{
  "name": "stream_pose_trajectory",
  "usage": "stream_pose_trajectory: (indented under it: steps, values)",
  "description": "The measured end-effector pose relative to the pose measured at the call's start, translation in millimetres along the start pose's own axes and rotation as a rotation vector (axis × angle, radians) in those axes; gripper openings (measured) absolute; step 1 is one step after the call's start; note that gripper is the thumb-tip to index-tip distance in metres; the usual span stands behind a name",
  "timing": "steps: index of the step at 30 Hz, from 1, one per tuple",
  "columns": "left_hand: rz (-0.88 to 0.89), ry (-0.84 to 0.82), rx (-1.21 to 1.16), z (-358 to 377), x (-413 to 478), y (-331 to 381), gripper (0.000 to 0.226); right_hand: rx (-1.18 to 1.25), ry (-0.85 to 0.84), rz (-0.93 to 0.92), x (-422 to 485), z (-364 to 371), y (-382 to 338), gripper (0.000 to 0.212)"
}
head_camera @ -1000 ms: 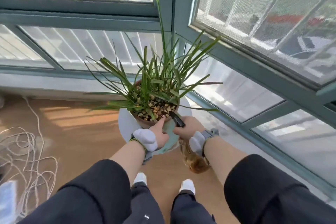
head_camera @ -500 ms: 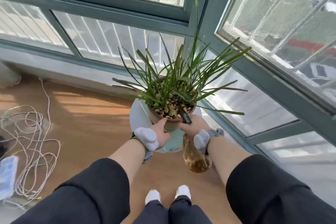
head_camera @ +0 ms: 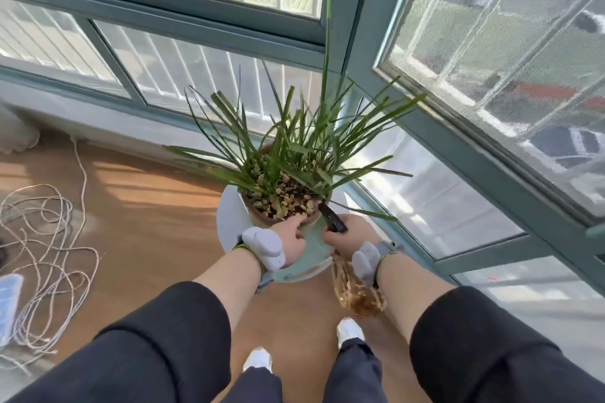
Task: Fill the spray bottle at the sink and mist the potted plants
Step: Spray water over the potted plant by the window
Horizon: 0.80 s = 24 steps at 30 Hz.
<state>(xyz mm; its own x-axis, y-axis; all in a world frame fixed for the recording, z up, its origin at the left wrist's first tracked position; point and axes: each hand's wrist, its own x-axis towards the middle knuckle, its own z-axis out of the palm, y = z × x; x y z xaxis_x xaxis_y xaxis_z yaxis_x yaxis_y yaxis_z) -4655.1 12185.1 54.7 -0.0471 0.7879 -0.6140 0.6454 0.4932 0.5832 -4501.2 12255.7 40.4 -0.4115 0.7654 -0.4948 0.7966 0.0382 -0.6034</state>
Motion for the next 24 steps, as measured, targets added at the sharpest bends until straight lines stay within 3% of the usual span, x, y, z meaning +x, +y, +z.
stream_pose_trajectory:
  steps: [3,6,8,9,12,14,18,24]
  values:
    - [-0.022,0.036,-0.024,10.1,6.9,20.0,0.054,-0.026,-0.032,-0.044,9.8,-15.3,11.9,0.022]
    - [0.000,0.025,-0.012,17.7,13.6,45.5,0.030,0.016,-0.068,-0.083,18.0,-32.2,25.8,0.025]
    - [-0.012,0.044,0.004,20.7,15.2,58.9,0.027,-0.021,-0.092,-0.108,22.5,-41.9,30.3,0.026]
    - [-0.036,0.071,0.008,21.9,15.1,65.1,0.028,-0.039,-0.106,-0.117,24.7,-47.0,31.2,0.026]
    - [-0.066,0.142,0.006,30.5,18.7,80.2,0.064,-0.060,-0.139,-0.165,31.7,-59.0,34.7,0.023]
    - [-0.077,0.196,0.074,37.6,20.7,89.5,0.071,-0.061,-0.170,-0.182,35.7,-66.1,37.4,0.027]
    - [-0.140,0.233,0.247,51.2,25.6,100.6,0.068,-0.074,-0.193,-0.224,38.8,-76.1,42.2,0.027]
    - [-0.186,0.238,0.218,44.9,47.3,122.3,0.063,-0.077,-0.196,-0.279,45.0,-86.6,45.4,0.023]
